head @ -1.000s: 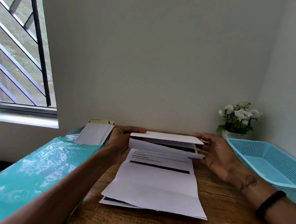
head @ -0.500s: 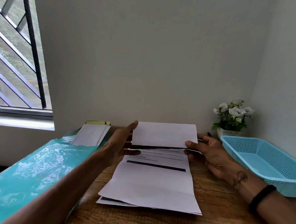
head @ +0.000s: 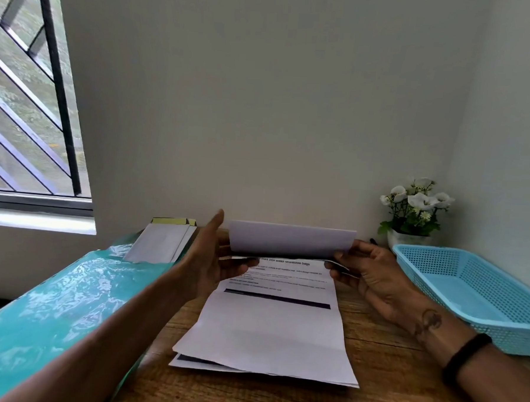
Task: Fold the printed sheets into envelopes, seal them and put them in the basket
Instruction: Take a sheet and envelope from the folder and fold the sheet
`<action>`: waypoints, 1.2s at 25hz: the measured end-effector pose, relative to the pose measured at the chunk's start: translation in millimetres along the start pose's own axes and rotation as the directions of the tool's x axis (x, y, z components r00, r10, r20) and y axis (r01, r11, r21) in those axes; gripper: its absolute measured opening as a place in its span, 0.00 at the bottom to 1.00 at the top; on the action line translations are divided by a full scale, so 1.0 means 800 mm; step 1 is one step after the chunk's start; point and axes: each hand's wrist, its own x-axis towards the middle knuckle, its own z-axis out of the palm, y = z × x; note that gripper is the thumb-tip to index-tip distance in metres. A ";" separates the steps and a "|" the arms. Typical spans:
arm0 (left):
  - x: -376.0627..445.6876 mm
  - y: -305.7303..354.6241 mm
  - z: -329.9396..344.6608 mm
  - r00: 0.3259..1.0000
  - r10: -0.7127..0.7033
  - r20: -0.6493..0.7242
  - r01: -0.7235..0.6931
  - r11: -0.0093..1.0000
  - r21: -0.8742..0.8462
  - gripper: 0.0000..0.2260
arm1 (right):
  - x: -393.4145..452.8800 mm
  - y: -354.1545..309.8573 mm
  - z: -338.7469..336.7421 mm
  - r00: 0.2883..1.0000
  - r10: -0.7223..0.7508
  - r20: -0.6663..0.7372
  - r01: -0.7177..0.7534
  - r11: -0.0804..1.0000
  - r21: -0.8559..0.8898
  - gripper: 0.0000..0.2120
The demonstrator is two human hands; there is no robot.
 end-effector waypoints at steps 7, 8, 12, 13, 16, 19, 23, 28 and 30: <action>0.007 0.002 -0.004 0.995 0.084 0.049 -0.083 0.996 -0.023 0.19 | -0.003 -0.013 0.004 0.976 -0.194 0.102 0.214 0.941 -0.260 0.11; 0.008 0.000 -0.005 0.990 0.129 0.054 -0.129 0.992 0.002 0.19 | -0.002 -0.016 0.004 0.986 -0.150 0.076 0.159 0.977 -0.141 0.12; 0.004 0.000 -0.003 0.873 0.487 0.036 -0.477 0.834 0.278 0.11 | -0.013 -0.026 0.013 0.970 -0.235 0.063 0.242 0.953 -0.181 0.13; 0.003 0.000 -0.002 0.814 0.576 0.076 -0.561 0.747 0.357 0.08 | -0.018 -0.025 0.017 0.926 -0.363 0.100 0.369 0.823 -0.431 0.14; 0.001 -0.001 0.008 0.650 0.726 0.223 -0.708 0.473 0.524 0.04 | -0.029 -0.014 0.026 0.737 -0.612 0.288 0.565 0.322 -0.760 0.09; -0.002 -0.010 0.011 0.347 0.803 0.484 -0.693 -0.128 0.709 0.04 | -0.032 -0.010 0.033 0.500 -0.703 0.506 0.639 -0.095 -0.763 0.08; 0.001 -0.026 0.018 0.253 0.660 0.708 -0.744 -0.335 0.578 0.07 | -0.041 -0.011 0.040 0.425 -0.705 0.568 0.677 -0.168 -0.716 0.06; 0.003 -0.023 0.015 0.172 0.645 0.745 -0.717 -0.437 0.544 0.06 | -0.044 -0.004 0.051 0.419 -0.672 0.610 0.729 -0.151 -0.668 0.08; 0.007 -0.007 0.009 0.212 0.680 0.702 -0.701 -0.395 0.594 0.06 | -0.039 -0.007 0.048 0.485 -0.702 0.521 0.732 0.001 -0.681 0.06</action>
